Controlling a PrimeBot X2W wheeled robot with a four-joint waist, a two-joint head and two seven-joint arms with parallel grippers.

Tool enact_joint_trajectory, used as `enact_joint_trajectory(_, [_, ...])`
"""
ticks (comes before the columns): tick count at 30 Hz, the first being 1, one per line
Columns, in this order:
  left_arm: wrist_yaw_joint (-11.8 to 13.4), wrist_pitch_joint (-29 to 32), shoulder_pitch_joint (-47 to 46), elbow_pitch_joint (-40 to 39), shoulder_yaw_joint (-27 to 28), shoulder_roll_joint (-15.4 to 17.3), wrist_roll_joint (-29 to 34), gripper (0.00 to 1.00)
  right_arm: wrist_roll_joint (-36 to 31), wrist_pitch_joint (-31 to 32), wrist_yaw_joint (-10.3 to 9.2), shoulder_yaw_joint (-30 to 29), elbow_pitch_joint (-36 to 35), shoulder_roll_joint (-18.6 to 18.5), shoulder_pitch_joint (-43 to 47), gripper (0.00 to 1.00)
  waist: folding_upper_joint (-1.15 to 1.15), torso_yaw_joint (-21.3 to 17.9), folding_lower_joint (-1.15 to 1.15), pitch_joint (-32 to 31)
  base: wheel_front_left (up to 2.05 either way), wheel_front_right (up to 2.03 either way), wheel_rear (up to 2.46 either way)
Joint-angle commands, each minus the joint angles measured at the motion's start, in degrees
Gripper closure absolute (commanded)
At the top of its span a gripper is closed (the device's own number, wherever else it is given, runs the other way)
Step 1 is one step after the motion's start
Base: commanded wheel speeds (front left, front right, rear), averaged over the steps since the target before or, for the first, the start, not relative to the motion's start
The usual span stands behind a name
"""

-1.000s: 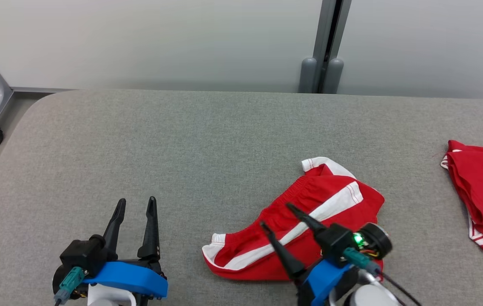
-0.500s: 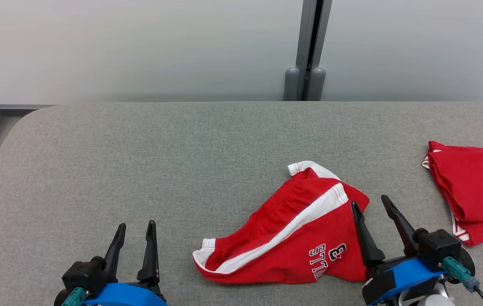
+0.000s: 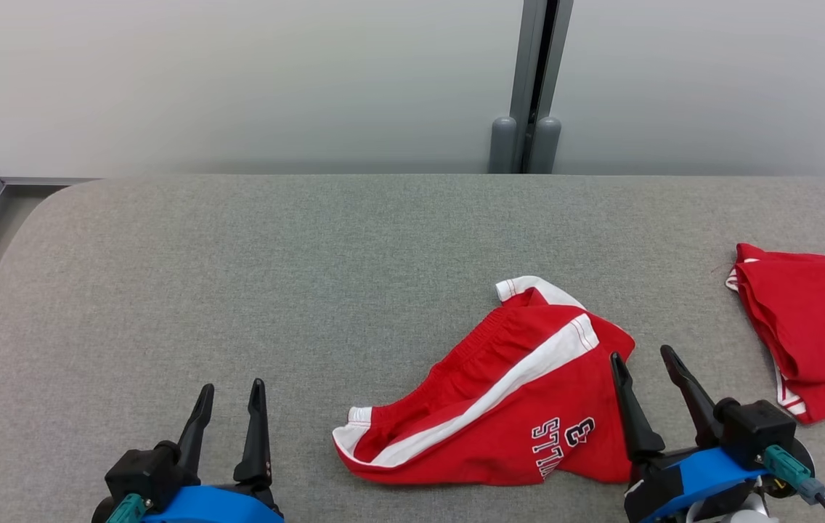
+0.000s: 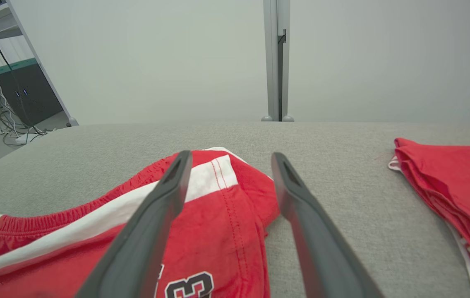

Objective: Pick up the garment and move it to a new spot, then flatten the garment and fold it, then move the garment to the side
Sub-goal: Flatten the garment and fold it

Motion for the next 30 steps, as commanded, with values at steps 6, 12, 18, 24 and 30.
enact_joint_trajectory(6, [0.5, 0.0, 0.1, -0.4, -0.1, 0.6, -0.4, 0.00, 0.2, -0.3, 0.00, 0.0, 0.7, 0.0, -0.8, 0.00, 0.00, -0.1, 0.01, 0.3, 0.00, 0.00, 0.00])
enact_joint_trajectory(12, [0.6, 0.0, -0.4, -0.5, -0.5, 0.6, -0.4, 0.00, -0.8, 1.1, 0.00, -0.4, 1.0, 0.0, -2.6, 0.00, 0.00, 0.1, 0.01, 0.8, 0.00, 0.00, 0.00])
enact_joint_trajectory(18, [0.8, -0.1, -1.4, -0.6, -0.8, 0.6, -0.6, 0.00, -5.3, 9.6, 0.00, 0.7, 0.2, 0.0, -6.9, 0.00, 0.00, 0.5, 0.01, 1.8, 0.00, 0.00, 0.00])
enact_joint_trajectory(24, [0.8, -0.4, -2.4, -0.1, -0.9, 0.4, -1.0, 0.00, -5.9, 19.6, 0.00, 1.7, 1.9, -2.7, -10.7, 0.00, 0.00, 1.7, 0.01, 3.1, 0.00, 0.00, 0.00])
enact_joint_trajectory(30, [0.8, -0.6, -3.3, 0.3, -1.0, 0.3, -0.9, 0.00, -3.0, 23.7, 0.00, 3.3, 4.3, -5.6, -13.3, 0.00, 0.00, 2.9, 0.01, 4.3, 0.00, 0.00, 0.00])
